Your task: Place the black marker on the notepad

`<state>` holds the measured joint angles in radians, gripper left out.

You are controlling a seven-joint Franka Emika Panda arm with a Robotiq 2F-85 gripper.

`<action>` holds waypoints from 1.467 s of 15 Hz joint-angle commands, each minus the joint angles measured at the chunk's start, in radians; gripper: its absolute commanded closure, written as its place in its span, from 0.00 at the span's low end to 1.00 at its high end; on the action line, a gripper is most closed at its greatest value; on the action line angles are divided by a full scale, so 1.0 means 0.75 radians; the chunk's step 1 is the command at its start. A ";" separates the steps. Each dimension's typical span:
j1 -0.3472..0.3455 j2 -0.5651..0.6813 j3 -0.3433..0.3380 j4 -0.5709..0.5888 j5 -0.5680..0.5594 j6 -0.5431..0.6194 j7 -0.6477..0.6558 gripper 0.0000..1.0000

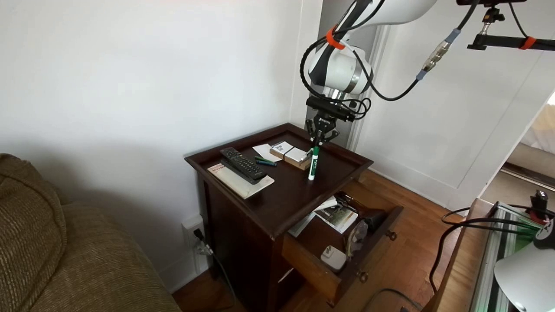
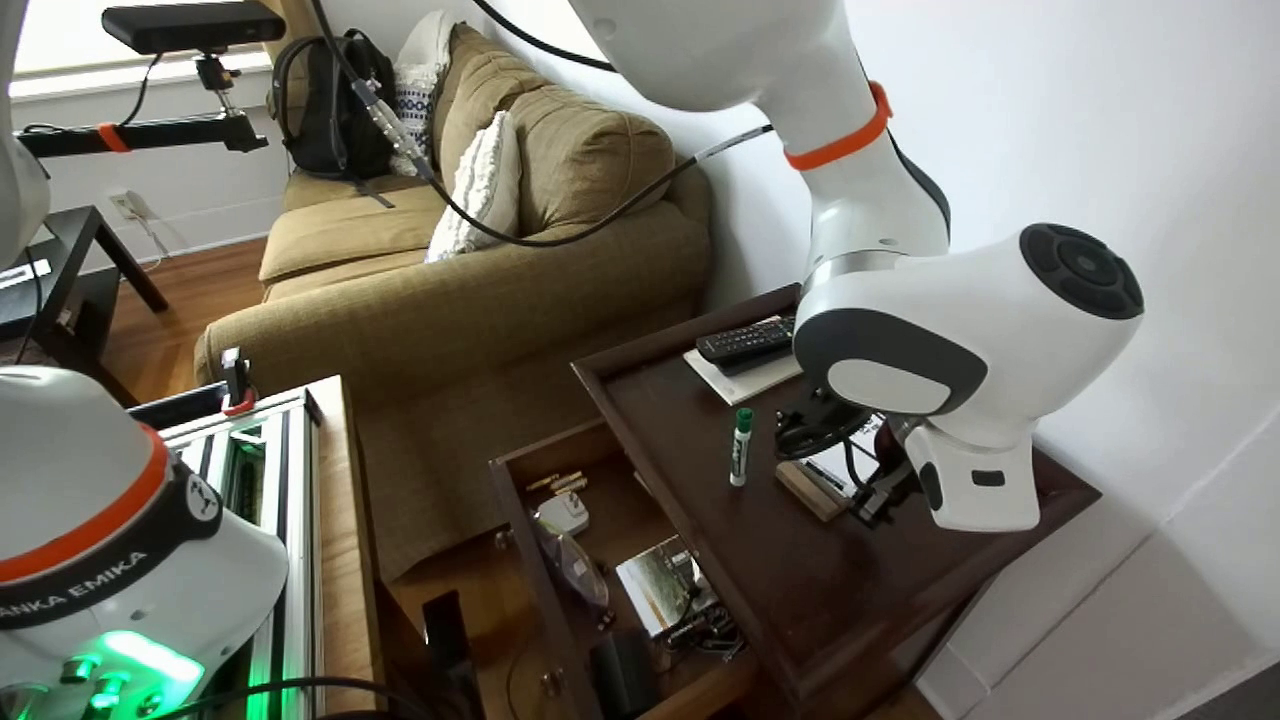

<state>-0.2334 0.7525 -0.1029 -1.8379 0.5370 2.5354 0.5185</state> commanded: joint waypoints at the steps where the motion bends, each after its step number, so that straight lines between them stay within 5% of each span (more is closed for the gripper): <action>1: 0.015 0.019 -0.001 -0.001 0.055 0.031 0.066 0.97; 22: 0.108 0.034 -0.068 -0.033 -0.043 0.049 0.272 0.97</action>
<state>-0.1714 0.7748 -0.1357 -1.8425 0.5398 2.5757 0.6992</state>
